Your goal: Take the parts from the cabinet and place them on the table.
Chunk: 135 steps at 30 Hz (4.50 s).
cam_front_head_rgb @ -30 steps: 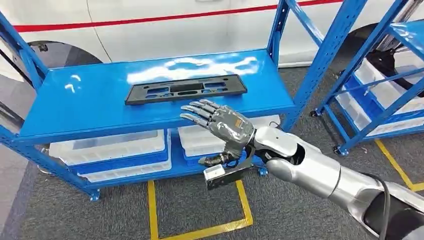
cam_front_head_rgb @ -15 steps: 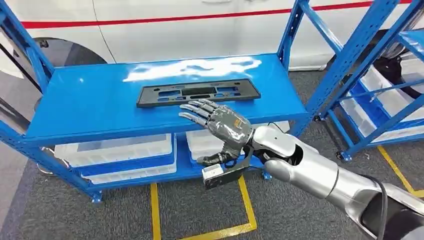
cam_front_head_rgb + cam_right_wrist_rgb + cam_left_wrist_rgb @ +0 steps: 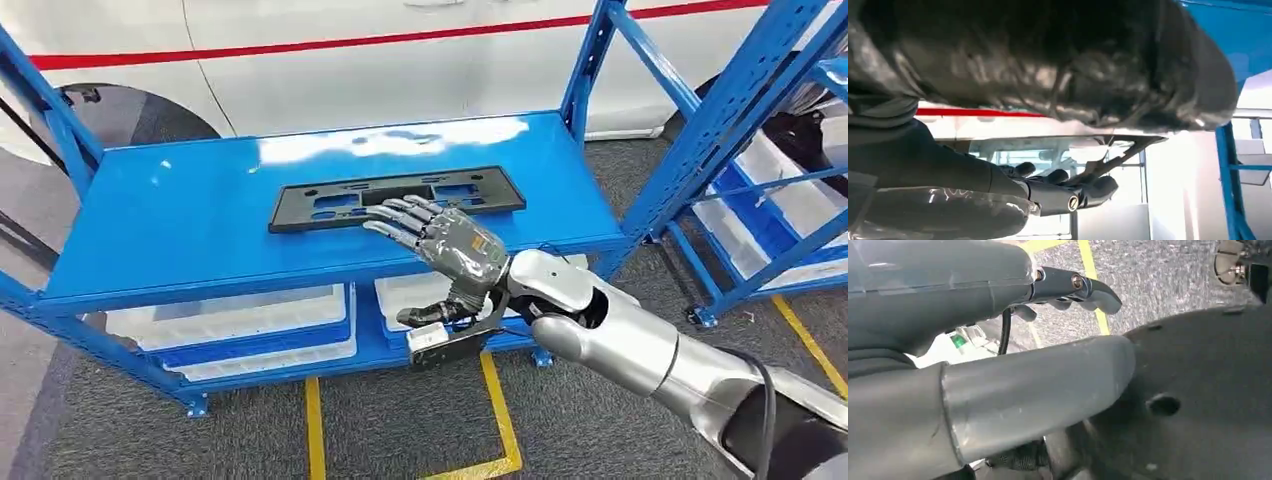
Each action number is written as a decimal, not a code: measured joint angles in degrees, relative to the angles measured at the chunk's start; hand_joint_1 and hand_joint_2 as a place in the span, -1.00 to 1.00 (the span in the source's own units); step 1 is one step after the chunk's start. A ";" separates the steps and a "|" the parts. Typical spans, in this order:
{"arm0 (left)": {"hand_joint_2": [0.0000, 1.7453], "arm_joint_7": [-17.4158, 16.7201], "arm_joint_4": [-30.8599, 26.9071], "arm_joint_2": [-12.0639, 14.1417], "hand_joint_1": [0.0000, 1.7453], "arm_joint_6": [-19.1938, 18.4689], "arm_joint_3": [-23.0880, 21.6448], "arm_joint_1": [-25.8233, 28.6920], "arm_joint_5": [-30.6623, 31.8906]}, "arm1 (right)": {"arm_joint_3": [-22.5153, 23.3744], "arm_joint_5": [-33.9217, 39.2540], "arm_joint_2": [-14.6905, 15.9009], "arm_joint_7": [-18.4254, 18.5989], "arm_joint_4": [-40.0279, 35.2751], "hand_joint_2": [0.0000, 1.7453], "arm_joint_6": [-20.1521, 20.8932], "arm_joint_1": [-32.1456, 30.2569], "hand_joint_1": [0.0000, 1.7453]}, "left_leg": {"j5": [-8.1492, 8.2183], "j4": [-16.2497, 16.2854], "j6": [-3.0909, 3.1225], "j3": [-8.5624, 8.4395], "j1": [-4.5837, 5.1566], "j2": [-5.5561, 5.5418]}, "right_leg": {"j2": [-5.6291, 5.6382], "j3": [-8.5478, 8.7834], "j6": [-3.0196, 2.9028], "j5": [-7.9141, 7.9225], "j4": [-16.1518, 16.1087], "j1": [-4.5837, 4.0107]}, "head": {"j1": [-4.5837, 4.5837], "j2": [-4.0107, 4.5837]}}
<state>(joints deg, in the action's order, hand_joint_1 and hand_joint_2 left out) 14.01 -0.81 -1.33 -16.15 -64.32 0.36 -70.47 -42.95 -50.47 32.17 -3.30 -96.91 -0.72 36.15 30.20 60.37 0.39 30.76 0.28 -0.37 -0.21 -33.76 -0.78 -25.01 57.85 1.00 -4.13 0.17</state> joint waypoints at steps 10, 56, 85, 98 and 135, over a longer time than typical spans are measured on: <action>-1.00 0.02 0.00 0.00 -1.00 0.22 0.02 0.21 -0.07 | 0.07 -0.13 -1.22 0.02 2.38 -1.00 0.44 -0.15 -1.00 | -6.23 -1.72 -0.03 4.76 -0.53 0.05 | 0.21 3.54 1.26 -4.01 0.63 -0.30 | 0.02 0.00; -1.00 0.15 0.02 -0.22 -1.00 0.28 0.42 -0.89 -0.31 | -4.33 0.74 -15.04 3.06 19.26 1.00 8.44 3.55 -1.00 | -1.30 -4.79 0.89 -3.34 -0.19 -0.04 | 0.18 0.34 0.25 -0.09 0.02 -0.93 | -0.02 0.00; -1.00 -1.18 0.02 -0.07 -1.00 -0.35 -0.96 -1.96 0.00 | -7.08 -15.08 -31.10 12.41 56.49 1.00 -2.34 12.86 -1.00 | -1.28 -4.77 0.85 -3.75 -0.15 -0.02 | 0.20 0.55 0.26 -0.09 0.01 -0.88 | -0.02 0.00; -1.00 -1.18 0.02 -0.55 -1.00 0.55 -0.98 -2.37 -1.18 | -4.42 -23.41 -31.78 20.79 66.33 1.00 -2.54 14.85 1.00 | -1.24 -4.77 0.85 -4.08 -0.09 0.02 | 0.22 0.95 0.26 -0.09 -0.03 -0.85 | -0.02 0.00; 1.00 0.85 0.33 -0.79 -1.00 3.56 -1.29 -1.62 -1.51 | 7.30 -25.68 -30.95 17.22 55.17 1.00 -1.29 6.20 1.00 | -1.21 -4.77 0.80 -4.18 -0.08 0.17 | 0.37 0.94 0.26 -0.08 -0.02 -0.87 | -0.02 0.00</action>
<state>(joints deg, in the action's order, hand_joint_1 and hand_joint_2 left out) 14.86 -0.48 -2.12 -12.59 -65.61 -1.26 -71.97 -35.65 -76.15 1.22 13.92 -41.75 -2.01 42.35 29.00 55.60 1.20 26.57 0.19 -0.20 0.16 -32.81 -0.52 -25.09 57.83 0.12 -4.15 0.18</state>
